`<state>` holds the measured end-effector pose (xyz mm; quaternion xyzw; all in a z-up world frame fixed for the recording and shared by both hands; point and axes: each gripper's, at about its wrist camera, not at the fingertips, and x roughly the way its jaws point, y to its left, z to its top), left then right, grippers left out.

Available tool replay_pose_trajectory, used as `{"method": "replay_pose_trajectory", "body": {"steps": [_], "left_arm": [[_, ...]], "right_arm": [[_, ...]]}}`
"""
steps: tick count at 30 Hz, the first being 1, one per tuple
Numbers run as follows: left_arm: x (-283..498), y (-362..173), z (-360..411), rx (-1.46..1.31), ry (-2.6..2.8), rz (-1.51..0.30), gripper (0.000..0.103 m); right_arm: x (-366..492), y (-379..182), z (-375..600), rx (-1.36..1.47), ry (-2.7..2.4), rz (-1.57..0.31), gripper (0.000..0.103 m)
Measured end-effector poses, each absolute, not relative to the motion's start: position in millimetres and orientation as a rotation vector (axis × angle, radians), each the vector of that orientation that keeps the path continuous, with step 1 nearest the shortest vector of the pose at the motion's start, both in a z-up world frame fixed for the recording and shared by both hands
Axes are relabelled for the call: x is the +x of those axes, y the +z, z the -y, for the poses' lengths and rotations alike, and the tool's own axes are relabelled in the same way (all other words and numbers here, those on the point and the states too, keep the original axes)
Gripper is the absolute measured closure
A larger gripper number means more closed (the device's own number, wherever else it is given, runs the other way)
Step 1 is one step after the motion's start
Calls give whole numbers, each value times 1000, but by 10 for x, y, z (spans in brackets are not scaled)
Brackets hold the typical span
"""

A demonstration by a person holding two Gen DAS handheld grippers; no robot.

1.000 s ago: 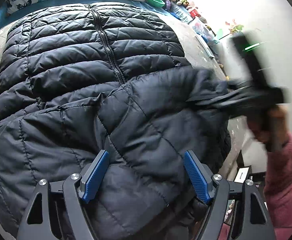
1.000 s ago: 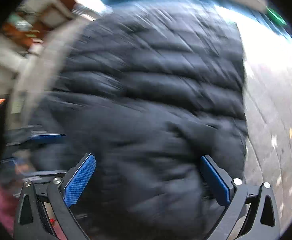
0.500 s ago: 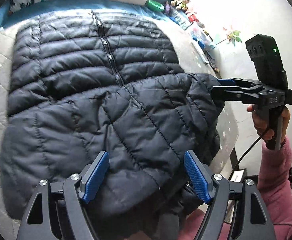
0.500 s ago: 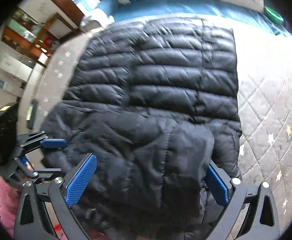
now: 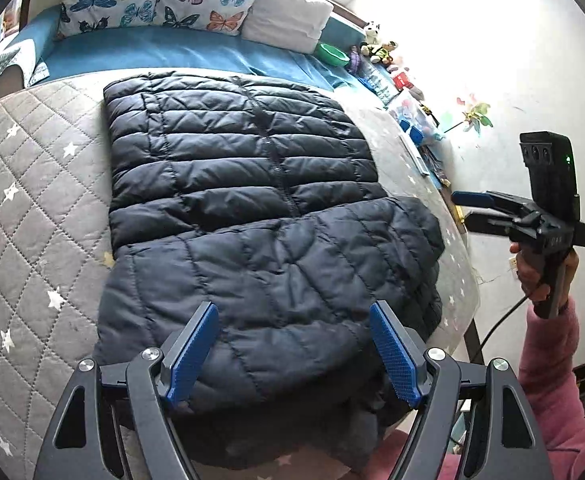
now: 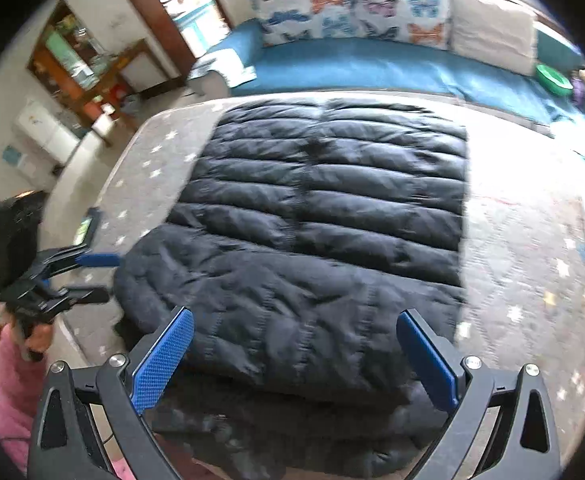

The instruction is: Fold large clothes

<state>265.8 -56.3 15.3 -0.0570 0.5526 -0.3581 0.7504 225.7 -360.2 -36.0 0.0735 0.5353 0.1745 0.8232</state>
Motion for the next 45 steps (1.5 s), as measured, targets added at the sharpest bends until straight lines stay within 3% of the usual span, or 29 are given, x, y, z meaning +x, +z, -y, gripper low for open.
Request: {"method": "replay_pose_trajectory", "body": {"steps": [11, 17, 24, 26, 32, 45], "left_arm": [[2717, -468, 405, -193, -782, -1309, 21], [2573, -595, 476, -136, -785, -1261, 19], [2438, -176, -12, -219, -754, -1166, 18], [2434, -131, -149, -216, -708, -1152, 12], [2332, -319, -360, -250, -668, -1193, 11], [2437, -211, 255, -165, -755, -1138, 11]], "right_arm": [[2530, -1539, 3431, 80, 276, -1390, 0], [2504, -1638, 3339, 43, 233, -1363, 0], [2417, -1545, 3332, -2, 237, -1364, 0], [2366, -1568, 3336, -11, 232, -1372, 0], [2181, -1566, 3355, -38, 225, -1359, 0], [1818, -1566, 3442, -43, 188, -1352, 0]]}}
